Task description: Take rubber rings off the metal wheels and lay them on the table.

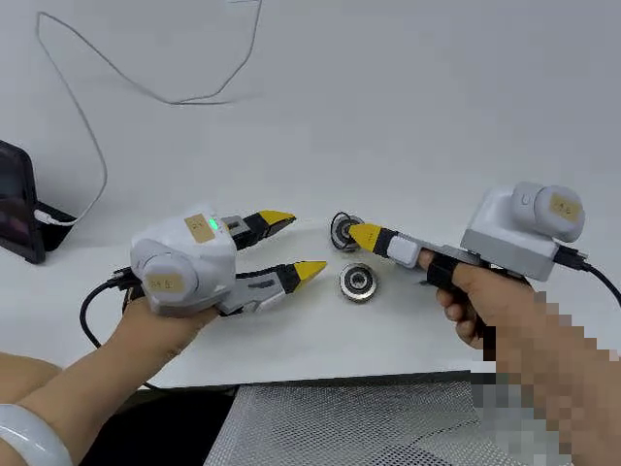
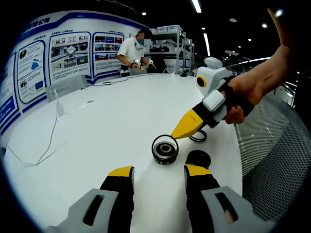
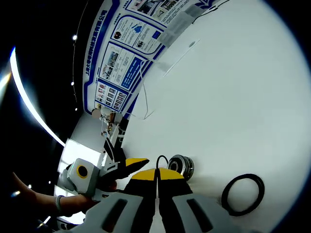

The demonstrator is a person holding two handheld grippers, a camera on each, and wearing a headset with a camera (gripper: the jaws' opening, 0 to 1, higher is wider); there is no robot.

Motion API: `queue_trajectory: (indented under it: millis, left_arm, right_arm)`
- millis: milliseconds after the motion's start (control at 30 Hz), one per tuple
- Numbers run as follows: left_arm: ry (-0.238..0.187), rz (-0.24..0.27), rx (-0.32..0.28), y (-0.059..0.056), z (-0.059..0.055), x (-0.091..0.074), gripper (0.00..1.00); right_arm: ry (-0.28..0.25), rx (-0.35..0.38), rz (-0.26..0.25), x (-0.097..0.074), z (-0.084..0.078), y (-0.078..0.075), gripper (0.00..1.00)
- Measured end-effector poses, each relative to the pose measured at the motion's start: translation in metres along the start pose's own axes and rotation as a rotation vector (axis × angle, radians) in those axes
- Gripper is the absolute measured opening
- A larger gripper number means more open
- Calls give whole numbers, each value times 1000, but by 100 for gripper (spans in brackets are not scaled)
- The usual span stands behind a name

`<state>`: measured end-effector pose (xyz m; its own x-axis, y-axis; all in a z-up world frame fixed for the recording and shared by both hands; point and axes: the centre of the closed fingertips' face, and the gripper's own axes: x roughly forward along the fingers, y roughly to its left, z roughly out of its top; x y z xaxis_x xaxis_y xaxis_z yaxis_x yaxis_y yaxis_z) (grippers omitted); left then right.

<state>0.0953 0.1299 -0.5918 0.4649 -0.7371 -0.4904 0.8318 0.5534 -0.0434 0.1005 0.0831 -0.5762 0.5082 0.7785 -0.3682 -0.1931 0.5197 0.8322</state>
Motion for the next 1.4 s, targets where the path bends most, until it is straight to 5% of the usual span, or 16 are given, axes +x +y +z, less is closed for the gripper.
queue_trajectory:
  millis: [400,767,1100,1400]
  left_arm:
    - [-21,5,-33,-1,-2,-10,57]
    - [-45,28,-63,1,-5,-22,64]
    - [-45,50,-82,-1,-8,-31,66]
    - [-42,55,-94,-4,-12,-35,65]
  right_arm:
    - [-39,25,40,-24,8,18,1]
    - [-61,52,-53,-70,5,-19,1]
    - [-63,91,-156,-86,-3,-58,2]
    - [-2,-68,-234,-87,-10,-66,9]
